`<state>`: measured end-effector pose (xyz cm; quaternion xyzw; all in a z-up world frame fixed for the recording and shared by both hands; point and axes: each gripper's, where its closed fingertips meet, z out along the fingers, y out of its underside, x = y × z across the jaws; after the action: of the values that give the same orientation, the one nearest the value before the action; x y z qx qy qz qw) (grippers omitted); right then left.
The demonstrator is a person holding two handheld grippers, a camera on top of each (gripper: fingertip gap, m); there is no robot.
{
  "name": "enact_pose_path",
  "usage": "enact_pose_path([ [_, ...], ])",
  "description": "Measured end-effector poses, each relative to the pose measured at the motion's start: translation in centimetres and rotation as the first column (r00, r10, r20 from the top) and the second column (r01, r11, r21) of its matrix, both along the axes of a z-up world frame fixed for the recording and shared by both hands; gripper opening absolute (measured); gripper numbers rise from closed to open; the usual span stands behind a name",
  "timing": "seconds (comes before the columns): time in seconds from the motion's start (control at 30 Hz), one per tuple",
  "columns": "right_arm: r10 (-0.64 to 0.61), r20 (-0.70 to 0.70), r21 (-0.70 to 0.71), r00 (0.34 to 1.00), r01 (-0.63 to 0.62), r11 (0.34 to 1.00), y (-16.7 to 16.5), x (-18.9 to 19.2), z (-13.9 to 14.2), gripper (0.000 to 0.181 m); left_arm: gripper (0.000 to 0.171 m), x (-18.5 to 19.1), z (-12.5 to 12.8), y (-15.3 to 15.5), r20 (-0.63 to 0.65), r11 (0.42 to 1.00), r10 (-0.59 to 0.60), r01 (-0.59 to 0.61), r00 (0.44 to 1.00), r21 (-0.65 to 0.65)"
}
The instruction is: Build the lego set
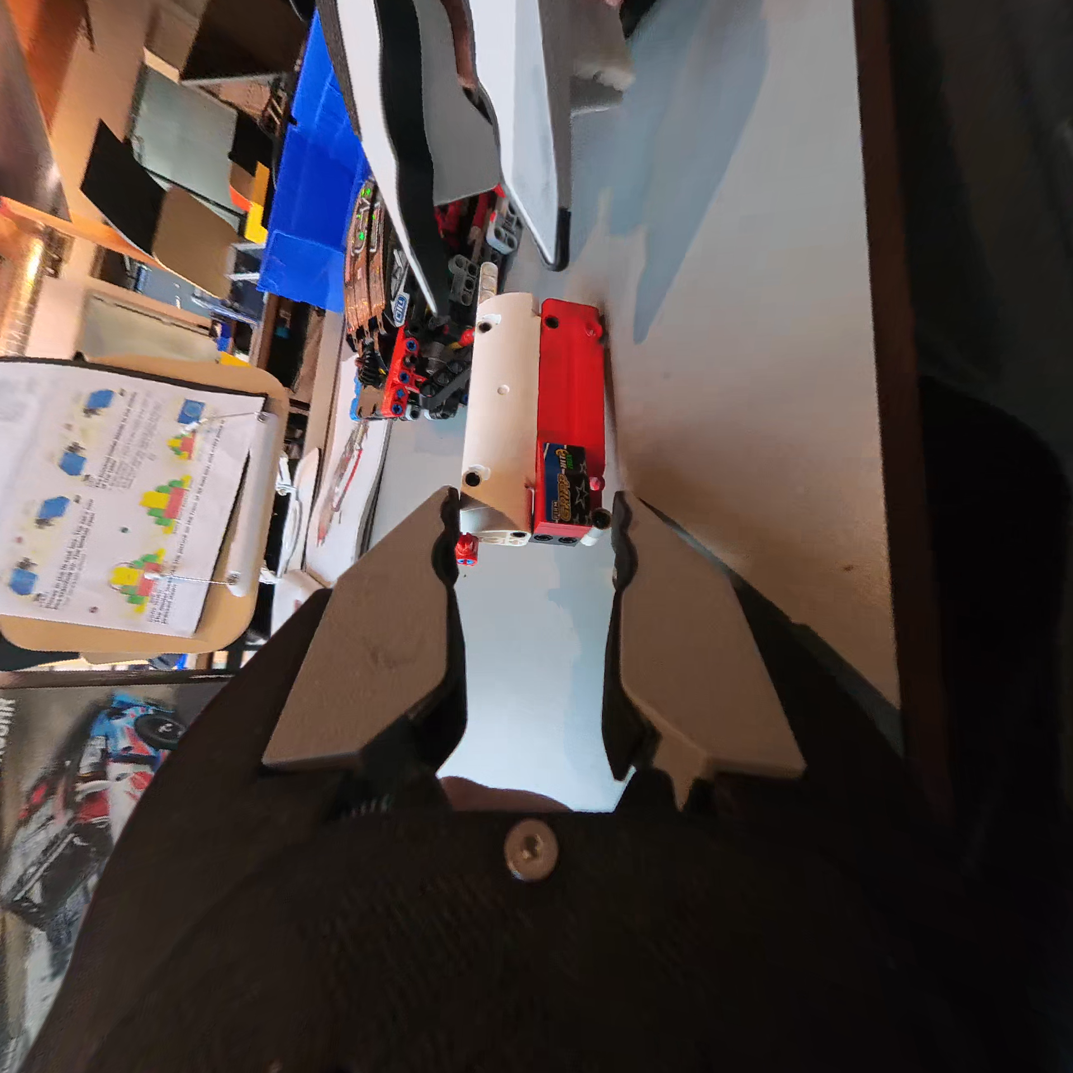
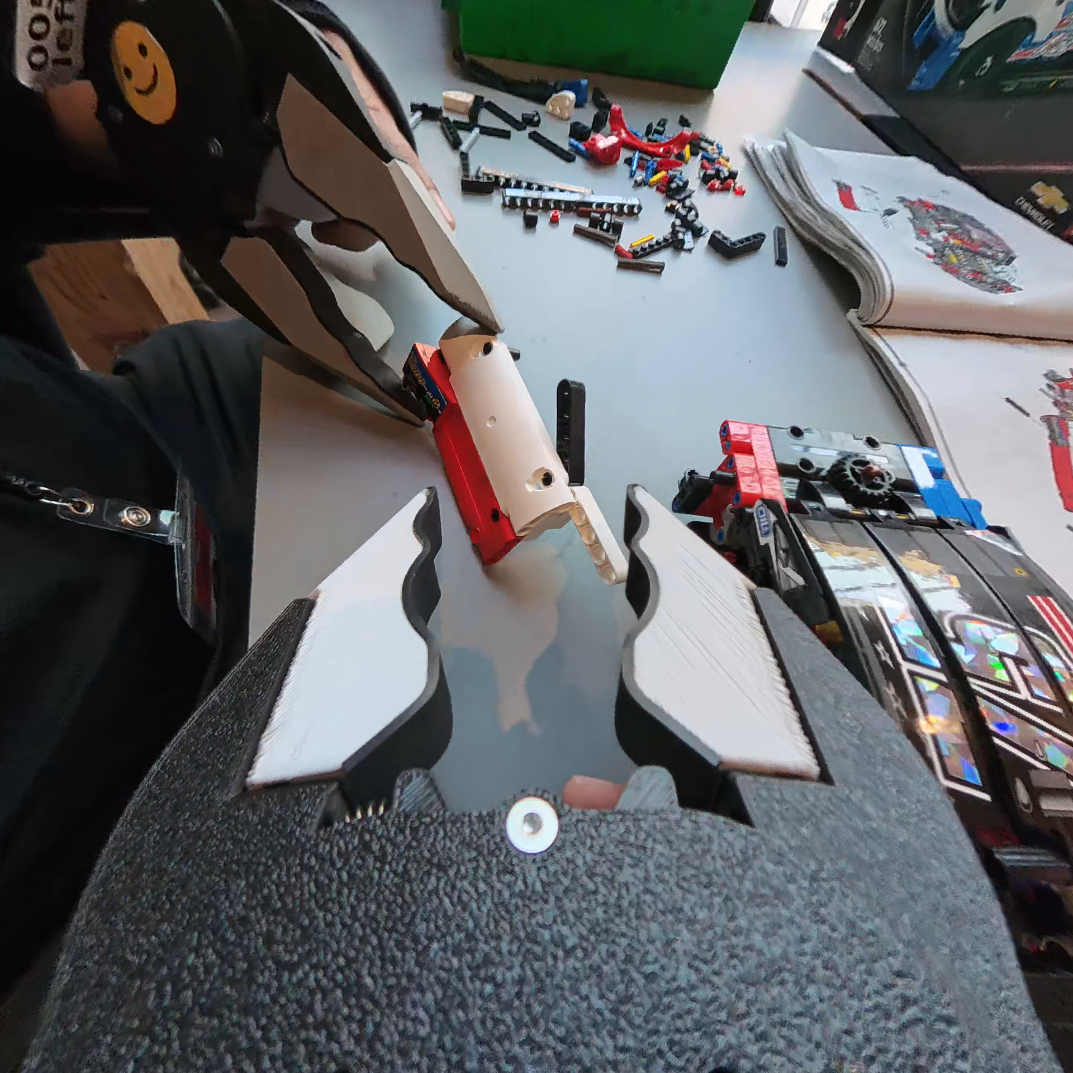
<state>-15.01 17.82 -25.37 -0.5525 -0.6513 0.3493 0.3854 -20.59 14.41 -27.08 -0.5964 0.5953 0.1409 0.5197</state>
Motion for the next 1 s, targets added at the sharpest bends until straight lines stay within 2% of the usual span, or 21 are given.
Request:
enact_pose_path([
  [0.2, -0.068, -0.111, -0.032, 0.991, 0.065, 0.997, -0.3, 2.9, 1.9, 0.061, 0.050, 0.5, 1.6, -0.4, -0.010, 0.994, -0.009, 0.010, 1.000, 0.109],
  [0.37, -0.198, -0.177, -0.052, 0.964, 0.192, 0.980, 0.1, 7.9, 2.9, 0.059, 0.050, 2.8, 2.2, -1.0, -0.045, 0.979, -0.084, 0.091, 0.995, 0.184],
  [0.57, -0.292, -0.260, -0.115, 0.920, 0.270, 0.956, 1.6, 11.9, 4.3, 0.052, 0.050, 7.0, 3.1, -0.5, -0.083, 0.936, -0.204, 0.219, 0.975, 0.275],
  [0.83, -0.337, -0.264, -0.080, 0.904, 0.327, 0.941, 2.9, 12.9, 4.2, 0.051, 0.050, 10.6, 2.5, 3.9, -0.117, 0.905, -0.282, 0.304, 0.952, 0.297],
  [1.0, -0.349, -0.221, 0.026, 0.911, 0.363, 0.931, 2.9, 12.2, 3.4, 0.052, 0.050, 11.0, 0.8, 5.0, -0.102, 0.910, -0.295, 0.312, 0.950, 0.273],
])
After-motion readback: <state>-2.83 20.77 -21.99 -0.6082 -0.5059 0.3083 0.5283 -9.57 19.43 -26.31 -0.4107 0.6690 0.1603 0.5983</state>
